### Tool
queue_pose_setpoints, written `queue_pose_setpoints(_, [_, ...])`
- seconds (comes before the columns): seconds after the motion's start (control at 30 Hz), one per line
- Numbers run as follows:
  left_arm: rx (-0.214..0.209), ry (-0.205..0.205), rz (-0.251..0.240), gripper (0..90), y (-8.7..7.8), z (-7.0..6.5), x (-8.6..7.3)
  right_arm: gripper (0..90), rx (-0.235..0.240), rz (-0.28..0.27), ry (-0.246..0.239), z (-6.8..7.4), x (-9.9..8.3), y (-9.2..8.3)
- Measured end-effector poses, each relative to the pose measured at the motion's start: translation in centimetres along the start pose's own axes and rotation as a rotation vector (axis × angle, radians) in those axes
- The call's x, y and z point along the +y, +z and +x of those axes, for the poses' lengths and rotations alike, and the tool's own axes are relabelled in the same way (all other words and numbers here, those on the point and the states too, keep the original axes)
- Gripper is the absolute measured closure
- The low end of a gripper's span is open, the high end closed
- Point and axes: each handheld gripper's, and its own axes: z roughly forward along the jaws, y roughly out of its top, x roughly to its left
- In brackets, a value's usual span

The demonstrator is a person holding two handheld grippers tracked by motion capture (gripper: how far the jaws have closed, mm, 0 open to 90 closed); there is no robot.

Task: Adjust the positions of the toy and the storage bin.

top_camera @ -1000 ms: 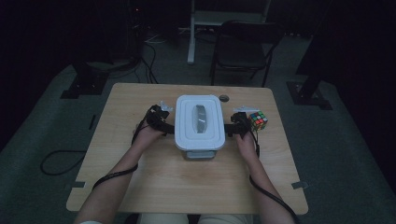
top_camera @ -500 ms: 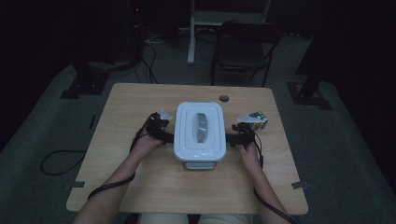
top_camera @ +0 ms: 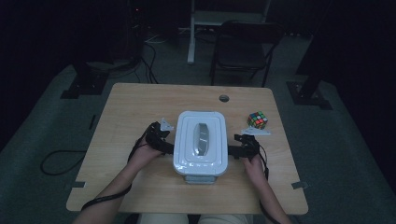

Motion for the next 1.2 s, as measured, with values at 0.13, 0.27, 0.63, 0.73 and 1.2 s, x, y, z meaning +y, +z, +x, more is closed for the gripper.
queue_pose_setpoints(0.13, [-0.012, 0.006, -0.006, 4.5, -0.5, -0.8, -0.4, 20.1, 0.001, -0.004, 0.011, 0.2, -0.8, -0.5])
queue_pose_setpoints(0.27, [-0.028, 0.009, -0.008, 4.5, -0.8, -1.3, -0.8, 20.1, 0.010, -0.011, 0.028, 0.4, -1.3, -1.0])
queue_pose_setpoints(0.63, [-0.059, 0.053, 0.004, 4.5, -1.5, -3.0, -1.8, 20.1, 0.017, -0.018, 0.034, 1.0, -2.6, -2.5])
queue_pose_setpoints(0.73, [-0.061, 0.064, 0.006, 4.4, -1.8, -3.5, -1.9, 20.1, 0.024, -0.014, 0.043, 1.0, -3.0, -2.7])
queue_pose_setpoints(1.2, [-0.134, 0.008, -0.025, 4.1, -1.6, -3.4, -3.9, 13.8, -0.030, -0.032, 0.020, 0.7, -4.2, -3.8])
